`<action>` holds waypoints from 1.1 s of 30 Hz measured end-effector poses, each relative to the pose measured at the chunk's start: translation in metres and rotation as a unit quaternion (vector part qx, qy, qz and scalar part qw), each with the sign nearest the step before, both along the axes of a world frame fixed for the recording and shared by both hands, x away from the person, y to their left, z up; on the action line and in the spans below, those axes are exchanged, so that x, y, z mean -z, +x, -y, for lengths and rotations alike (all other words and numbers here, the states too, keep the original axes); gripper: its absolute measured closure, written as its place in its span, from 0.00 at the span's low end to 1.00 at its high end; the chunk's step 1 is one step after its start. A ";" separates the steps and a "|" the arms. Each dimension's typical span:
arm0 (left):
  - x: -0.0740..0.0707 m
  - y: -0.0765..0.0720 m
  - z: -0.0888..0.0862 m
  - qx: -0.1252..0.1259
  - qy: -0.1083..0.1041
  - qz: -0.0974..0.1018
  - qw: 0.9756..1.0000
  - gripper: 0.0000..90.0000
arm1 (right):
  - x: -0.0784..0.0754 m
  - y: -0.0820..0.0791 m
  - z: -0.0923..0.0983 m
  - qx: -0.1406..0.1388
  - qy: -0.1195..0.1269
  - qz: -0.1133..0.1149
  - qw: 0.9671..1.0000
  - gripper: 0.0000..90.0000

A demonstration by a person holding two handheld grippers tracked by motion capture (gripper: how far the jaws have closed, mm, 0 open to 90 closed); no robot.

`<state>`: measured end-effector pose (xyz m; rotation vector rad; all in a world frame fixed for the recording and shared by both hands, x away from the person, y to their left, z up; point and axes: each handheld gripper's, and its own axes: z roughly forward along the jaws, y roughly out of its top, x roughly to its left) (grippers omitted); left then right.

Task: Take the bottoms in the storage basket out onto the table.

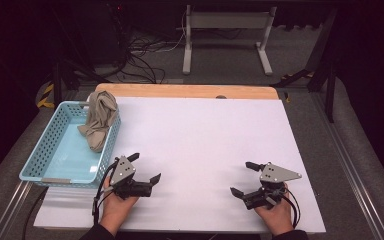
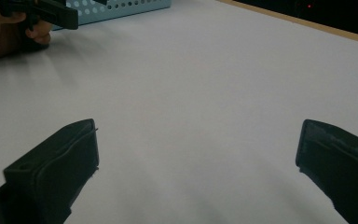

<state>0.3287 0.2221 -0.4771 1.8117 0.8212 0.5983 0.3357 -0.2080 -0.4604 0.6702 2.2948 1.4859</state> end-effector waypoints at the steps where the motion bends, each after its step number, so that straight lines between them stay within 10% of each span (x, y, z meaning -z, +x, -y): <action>1: 0.000 0.000 0.000 0.002 -0.002 -0.002 1.000 0.00 | 0.000 0.000 0.000 -0.002 -0.001 -0.001 1.000 0.00; 21: -0.016 0.000 -0.003 0.025 -0.025 -0.032 0.999 0.02 | 0.001 0.000 -0.002 -0.012 -0.002 -0.006 1.000 0.00; 33: -0.029 -0.002 0.002 0.025 -0.002 -0.031 0.999 0.00 | 0.001 0.001 -0.002 -0.017 0.001 -0.008 1.000 0.00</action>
